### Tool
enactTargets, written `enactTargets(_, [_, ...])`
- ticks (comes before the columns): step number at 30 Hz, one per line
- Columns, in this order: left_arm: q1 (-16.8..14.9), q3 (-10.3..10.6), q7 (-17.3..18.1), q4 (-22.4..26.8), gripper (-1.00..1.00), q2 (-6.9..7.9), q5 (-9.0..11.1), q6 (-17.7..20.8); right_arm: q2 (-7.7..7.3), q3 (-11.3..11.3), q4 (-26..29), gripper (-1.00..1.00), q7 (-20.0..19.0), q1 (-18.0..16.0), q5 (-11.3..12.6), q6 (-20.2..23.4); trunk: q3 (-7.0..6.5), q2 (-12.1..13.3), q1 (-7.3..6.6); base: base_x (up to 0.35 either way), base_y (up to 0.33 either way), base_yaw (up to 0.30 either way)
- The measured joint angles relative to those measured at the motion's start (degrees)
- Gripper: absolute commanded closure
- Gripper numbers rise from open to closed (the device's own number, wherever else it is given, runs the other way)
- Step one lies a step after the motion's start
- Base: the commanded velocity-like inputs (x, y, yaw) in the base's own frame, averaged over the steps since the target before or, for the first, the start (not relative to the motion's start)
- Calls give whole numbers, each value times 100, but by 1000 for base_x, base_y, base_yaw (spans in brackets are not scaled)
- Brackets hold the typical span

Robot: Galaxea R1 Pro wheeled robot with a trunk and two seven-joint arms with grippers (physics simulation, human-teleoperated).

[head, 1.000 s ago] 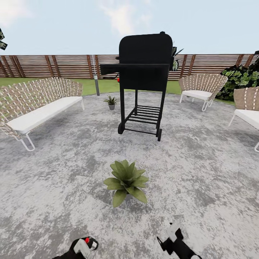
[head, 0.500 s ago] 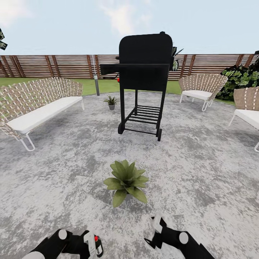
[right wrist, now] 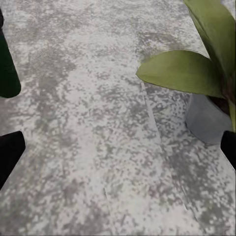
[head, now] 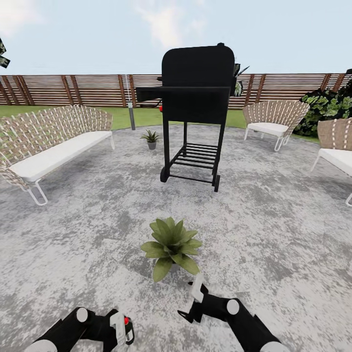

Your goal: Pick up the pesticide atomizer in the garden and spray insectifuge to fully cover both potted plants in the garden.

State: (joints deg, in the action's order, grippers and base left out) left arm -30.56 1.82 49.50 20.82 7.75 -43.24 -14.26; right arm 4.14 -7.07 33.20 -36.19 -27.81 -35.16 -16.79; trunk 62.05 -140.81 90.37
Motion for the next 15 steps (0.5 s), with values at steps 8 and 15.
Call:
enactTargets(8, [-1, 45, 4, 257, 100, -194, -237, -13, 179, -256, 257, 100, -257, -20, 8, 11, 0, 0, 0, 0, 0, 0])
enactTargets(15, [-117, 76, 3, 486, 100, -451, -1115, -20, 208, -555, 480, 100, -835, -21, 3, 7, 0, 0, 0, 0, 0, 0])
